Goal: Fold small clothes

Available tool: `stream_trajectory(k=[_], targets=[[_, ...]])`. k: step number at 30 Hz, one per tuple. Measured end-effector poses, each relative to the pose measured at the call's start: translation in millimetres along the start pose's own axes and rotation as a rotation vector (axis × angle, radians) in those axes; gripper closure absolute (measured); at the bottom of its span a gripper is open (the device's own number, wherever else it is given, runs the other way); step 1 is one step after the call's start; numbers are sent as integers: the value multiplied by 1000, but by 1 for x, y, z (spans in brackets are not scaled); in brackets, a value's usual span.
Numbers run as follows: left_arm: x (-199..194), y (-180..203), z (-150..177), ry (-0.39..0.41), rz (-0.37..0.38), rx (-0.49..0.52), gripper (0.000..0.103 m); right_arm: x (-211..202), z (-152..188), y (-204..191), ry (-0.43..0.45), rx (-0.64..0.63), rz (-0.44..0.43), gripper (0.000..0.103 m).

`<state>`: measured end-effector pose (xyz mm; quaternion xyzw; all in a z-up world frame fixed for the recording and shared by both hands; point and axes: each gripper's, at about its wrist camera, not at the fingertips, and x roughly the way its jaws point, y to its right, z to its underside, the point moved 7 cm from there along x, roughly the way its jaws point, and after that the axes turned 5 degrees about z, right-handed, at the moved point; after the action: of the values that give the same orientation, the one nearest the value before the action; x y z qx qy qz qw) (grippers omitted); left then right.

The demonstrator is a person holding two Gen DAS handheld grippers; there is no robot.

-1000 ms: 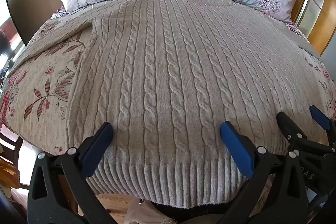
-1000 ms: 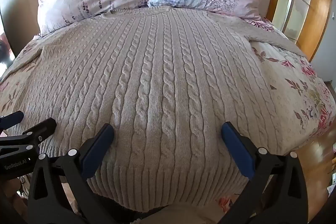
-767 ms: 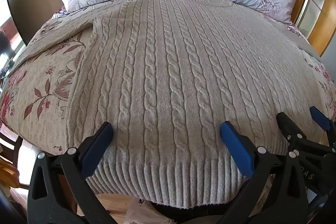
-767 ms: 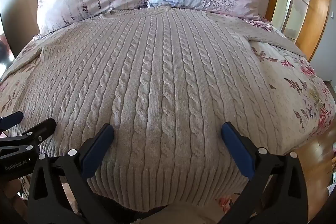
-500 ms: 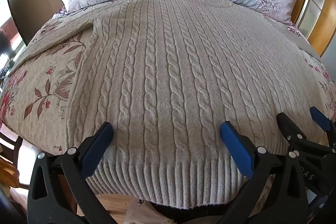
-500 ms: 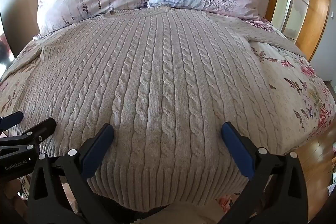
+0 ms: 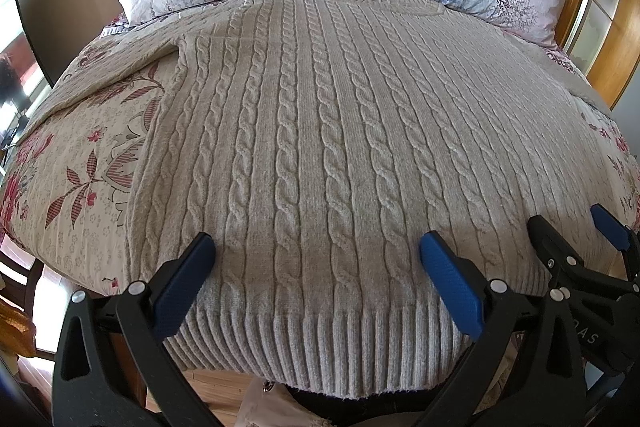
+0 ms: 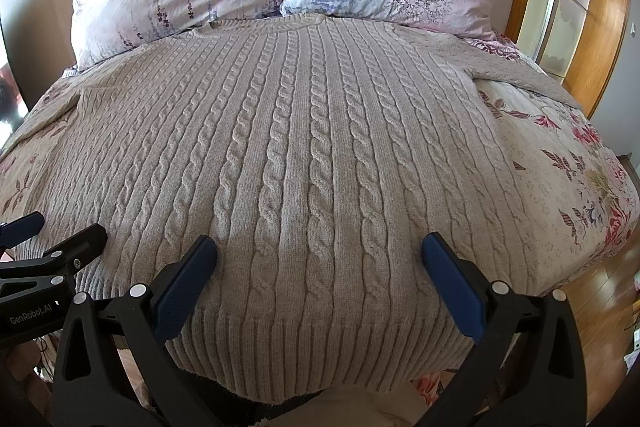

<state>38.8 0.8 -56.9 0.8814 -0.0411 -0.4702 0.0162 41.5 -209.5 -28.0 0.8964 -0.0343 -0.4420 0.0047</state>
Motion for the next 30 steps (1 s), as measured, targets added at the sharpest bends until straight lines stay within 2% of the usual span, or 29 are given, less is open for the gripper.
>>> stream_trajectory(k=[30], targets=[[-4, -2, -1, 8, -1, 0, 2, -2, 0, 0, 6, 0, 0, 1]])
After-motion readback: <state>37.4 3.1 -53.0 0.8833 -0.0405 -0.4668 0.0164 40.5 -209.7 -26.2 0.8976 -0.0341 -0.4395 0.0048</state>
